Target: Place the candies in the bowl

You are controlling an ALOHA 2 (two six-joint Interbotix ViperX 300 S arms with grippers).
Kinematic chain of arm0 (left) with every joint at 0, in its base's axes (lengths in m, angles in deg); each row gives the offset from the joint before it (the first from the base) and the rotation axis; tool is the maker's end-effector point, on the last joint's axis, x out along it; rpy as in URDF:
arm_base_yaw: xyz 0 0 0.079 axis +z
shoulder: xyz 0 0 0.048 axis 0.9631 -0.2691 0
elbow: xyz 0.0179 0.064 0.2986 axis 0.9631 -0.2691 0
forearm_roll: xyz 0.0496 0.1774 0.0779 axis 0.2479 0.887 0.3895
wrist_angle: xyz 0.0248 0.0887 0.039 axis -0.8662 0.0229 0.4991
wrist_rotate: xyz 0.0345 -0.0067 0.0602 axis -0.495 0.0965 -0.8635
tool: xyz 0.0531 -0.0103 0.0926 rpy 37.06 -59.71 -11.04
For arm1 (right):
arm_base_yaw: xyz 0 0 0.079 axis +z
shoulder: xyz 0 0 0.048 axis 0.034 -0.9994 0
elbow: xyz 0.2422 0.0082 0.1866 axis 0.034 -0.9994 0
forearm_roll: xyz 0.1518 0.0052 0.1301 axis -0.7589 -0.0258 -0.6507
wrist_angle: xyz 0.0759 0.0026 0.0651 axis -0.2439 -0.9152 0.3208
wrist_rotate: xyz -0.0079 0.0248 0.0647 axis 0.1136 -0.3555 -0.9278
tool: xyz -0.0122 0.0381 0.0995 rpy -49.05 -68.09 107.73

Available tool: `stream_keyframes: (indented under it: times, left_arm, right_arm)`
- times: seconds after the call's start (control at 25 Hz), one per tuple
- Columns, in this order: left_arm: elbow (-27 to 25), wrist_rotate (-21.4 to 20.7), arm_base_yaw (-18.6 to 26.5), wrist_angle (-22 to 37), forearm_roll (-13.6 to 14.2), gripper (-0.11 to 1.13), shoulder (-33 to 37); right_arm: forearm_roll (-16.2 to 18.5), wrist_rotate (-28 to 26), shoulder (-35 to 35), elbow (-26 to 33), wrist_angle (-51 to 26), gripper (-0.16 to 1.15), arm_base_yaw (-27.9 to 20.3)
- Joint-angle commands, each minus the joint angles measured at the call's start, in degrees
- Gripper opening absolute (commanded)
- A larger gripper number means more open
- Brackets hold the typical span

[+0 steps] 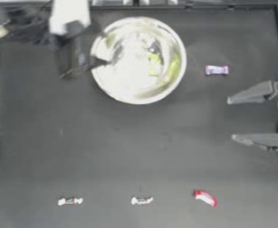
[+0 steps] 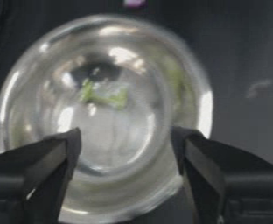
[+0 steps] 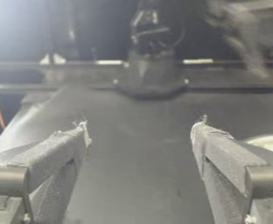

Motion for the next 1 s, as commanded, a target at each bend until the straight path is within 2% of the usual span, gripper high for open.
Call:
stream_keyframes:
  times: [0.04, 0.32, 0.48, 0.6, 0.72, 1.0]
  left_arm:
    - [-5.5, -1.6, -3.3, -3.8, -1.8, 0.94, 10.7]
    - [-20.1, -0.8, -10.1, -14.2, -3.7, 0.92, 26.5]
    - [-25.9, -1.1, -11.0, -15.6, -8.2, 0.87, 33.0]
    - [-27.8, -1.1, -11.6, -15.6, -9.3, 0.85, 34.5]
    - [-28.7, -0.9, -12.7, -15.6, -9.6, 0.85, 34.5]
    - [-30.6, -0.8, -14.7, -16.6, -11.1, 0.87, 34.5]
  right_arm:
    - [-0.5, 0.1, -0.3, 0.9, -0.4, 0.99, -0.2]
    - [-0.6, 0.1, -0.3, 1.3, -1.4, 0.99, -0.3]
    - [-0.7, 0.2, -0.3, 2.5, -3.7, 0.99, -0.7]
    - [-0.7, 0.2, -0.3, 4.2, -8.3, 1.0, -2.3]
    - [-1.0, 0.4, -0.3, 8.3, -17.2, 1.0, -6.2]
    - [2.7, 1.1, -1.8, 20.2, -49.8, 0.99, -20.2]
